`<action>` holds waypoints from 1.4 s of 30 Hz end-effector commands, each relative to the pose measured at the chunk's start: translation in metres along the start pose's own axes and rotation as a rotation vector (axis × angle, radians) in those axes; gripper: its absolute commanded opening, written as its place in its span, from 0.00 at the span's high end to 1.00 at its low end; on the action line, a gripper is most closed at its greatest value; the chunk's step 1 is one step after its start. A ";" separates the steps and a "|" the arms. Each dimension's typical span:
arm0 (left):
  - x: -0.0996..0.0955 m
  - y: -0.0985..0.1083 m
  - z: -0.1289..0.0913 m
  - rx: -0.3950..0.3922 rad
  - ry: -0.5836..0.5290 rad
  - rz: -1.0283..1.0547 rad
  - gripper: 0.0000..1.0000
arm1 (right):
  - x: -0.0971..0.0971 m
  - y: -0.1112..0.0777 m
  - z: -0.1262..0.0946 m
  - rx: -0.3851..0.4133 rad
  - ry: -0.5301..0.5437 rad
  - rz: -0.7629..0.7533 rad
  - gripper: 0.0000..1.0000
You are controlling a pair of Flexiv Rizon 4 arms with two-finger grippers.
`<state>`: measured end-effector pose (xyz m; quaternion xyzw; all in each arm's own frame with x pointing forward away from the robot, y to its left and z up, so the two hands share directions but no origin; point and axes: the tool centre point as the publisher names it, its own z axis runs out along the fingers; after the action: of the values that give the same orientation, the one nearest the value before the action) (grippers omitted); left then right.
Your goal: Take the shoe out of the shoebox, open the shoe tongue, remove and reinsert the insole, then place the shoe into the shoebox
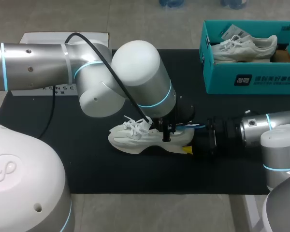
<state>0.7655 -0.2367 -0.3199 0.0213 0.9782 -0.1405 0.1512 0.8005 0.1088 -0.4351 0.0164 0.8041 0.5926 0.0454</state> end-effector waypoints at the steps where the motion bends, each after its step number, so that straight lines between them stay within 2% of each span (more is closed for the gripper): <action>1: 0.004 0.000 0.007 0.001 -0.004 0.003 0.85 | 0.002 -0.007 0.005 0.002 -0.001 0.000 1.00; 9: 0.001 -0.004 0.020 -0.013 -0.017 -0.015 0.85 | 0.002 -0.007 0.005 0.002 -0.001 0.000 1.00; 10: -0.001 -0.005 0.020 -0.013 -0.019 -0.021 0.89 | 0.002 -0.007 0.005 0.002 -0.001 0.000 1.00; 11: -0.003 -0.006 0.020 -0.009 -0.016 -0.026 1.00 | 0.002 -0.007 0.005 0.002 -0.001 0.000 1.00; 17: -0.007 -0.011 0.002 0.039 -0.014 -0.056 1.00 | 0.002 -0.007 0.005 0.002 -0.001 0.000 1.00; 19: -0.011 -0.014 -0.009 0.063 0.011 -0.077 1.00 | 0.002 -0.007 0.005 0.002 -0.001 0.000 1.00; 25: -0.035 -0.024 -0.059 0.150 0.140 -0.170 1.00 | 0.002 -0.007 0.005 0.002 -0.001 0.000 1.00; 33: -0.086 -0.041 -0.129 0.295 0.322 -0.283 1.00 | 0.002 -0.007 0.005 0.002 -0.001 0.000 1.00; 37: -0.114 -0.047 -0.156 0.367 0.389 -0.331 1.00 | 0.002 -0.007 0.005 0.002 -0.001 0.000 1.00; 42: -0.138 -0.049 -0.189 0.461 0.481 -0.366 1.00 | 0.002 -0.007 0.005 0.002 -0.001 0.000 1.00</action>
<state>0.8302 -0.2515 -0.1128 -0.1089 0.9234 -0.3614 -0.0696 0.8005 0.1087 -0.4351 0.0164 0.8041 0.5926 0.0454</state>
